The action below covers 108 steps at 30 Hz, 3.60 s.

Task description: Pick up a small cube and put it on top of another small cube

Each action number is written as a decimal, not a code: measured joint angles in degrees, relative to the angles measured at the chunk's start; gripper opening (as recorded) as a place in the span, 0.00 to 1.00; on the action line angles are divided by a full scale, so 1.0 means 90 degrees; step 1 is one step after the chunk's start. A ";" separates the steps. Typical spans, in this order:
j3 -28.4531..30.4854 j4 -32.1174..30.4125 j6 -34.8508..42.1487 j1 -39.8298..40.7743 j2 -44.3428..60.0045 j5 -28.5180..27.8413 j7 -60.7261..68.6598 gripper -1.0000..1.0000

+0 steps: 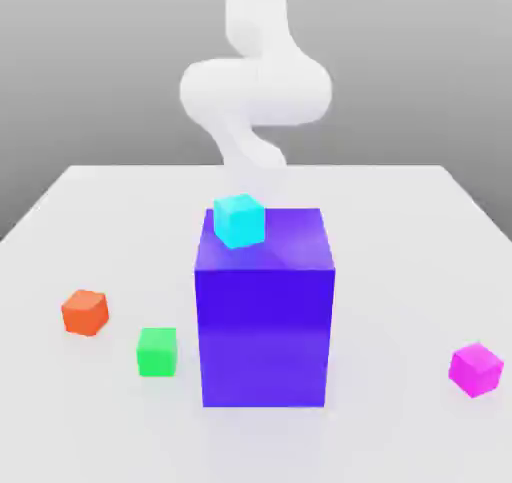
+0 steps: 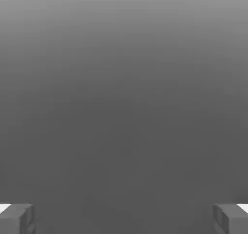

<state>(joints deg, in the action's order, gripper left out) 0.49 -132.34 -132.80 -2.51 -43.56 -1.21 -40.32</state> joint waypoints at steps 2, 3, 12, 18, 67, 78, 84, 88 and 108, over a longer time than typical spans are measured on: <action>0.0048 -0.0052 -0.0094 -0.0231 0.0214 -0.0106 0.0523 0.50; 0.0072 -0.0077 -0.0140 -0.0340 0.0316 -0.0152 0.0778 0.50; 0.0289 -0.0295 -0.0537 -0.1250 0.1220 -0.0469 0.3093 0.50; 0.0462 -0.0441 -0.0802 -0.1851 0.1819 -0.0619 0.4679 0.50; -0.0129 -0.1283 -0.3773 -0.4413 0.7380 0.0013 1.7379 0.00; -0.0146 -0.1440 -0.3142 -0.4407 0.6597 0.0074 1.7428 0.00; 0.0361 -0.1049 -0.2811 -0.4442 0.6385 -0.0119 1.6536 0.00; 0.1481 -0.1222 -0.2708 -0.4121 0.6000 -0.0787 1.5391 0.00; 0.4365 -0.3811 -0.2088 -0.0635 0.2935 -0.2700 1.2886 0.00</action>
<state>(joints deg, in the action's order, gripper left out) 39.78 -166.64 -151.60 -8.23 -17.14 -25.51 75.65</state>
